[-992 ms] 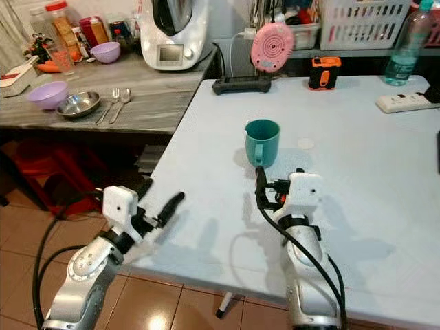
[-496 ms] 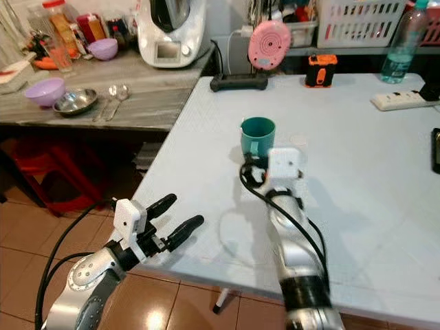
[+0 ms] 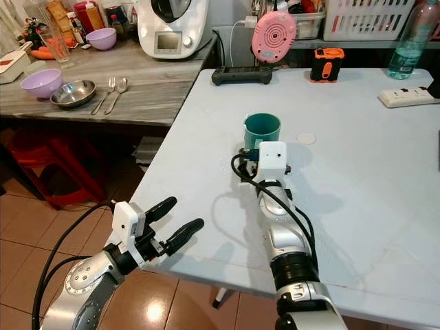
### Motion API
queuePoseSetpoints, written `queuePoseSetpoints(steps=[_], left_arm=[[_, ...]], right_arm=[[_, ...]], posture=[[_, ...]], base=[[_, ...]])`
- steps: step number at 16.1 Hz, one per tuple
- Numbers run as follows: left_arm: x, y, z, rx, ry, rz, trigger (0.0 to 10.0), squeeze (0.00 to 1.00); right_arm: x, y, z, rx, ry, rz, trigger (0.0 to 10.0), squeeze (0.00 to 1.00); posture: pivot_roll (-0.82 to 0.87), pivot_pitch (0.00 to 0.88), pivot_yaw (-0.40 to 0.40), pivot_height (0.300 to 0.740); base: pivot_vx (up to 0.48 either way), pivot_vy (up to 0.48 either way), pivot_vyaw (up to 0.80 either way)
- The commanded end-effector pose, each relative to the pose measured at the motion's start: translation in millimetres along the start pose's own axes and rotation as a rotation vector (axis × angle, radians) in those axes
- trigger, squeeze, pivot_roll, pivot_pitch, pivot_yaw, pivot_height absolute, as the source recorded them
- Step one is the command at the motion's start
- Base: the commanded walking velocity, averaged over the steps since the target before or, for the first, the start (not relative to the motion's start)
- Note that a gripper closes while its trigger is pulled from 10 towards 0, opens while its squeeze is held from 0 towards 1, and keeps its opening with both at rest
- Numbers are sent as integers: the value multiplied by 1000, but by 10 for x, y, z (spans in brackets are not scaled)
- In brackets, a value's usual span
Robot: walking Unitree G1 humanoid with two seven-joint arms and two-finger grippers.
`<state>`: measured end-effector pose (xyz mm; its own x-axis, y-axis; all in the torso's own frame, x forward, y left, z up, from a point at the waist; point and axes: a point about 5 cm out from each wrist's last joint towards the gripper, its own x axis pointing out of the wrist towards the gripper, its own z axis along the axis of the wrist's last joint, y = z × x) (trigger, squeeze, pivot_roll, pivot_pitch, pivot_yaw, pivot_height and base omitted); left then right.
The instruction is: Setting the table
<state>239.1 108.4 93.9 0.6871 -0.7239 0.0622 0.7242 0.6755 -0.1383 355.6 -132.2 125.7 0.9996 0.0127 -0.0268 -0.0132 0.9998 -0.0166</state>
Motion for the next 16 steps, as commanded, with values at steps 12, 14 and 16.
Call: queuePoseSetpoints(steps=[12,14,16], left_arm=[[51,82,10,5,-7,1,10000,0],[54,88,-1,6,-8,8,10000,0],[56,88,-8,7,-8,11,10000,0]], right_arm=[[36,-152,31,-68,-50,-79,0,0],[42,-159,29,-67,-51,-77,0,0],[46,-165,28,-68,-51,-77,0,0]], posture=[[-53,53,110,740],[-52,50,109,740],[-52,48,108,740]], base=[[0,0,0],[0,0,0],[0,0,0]])
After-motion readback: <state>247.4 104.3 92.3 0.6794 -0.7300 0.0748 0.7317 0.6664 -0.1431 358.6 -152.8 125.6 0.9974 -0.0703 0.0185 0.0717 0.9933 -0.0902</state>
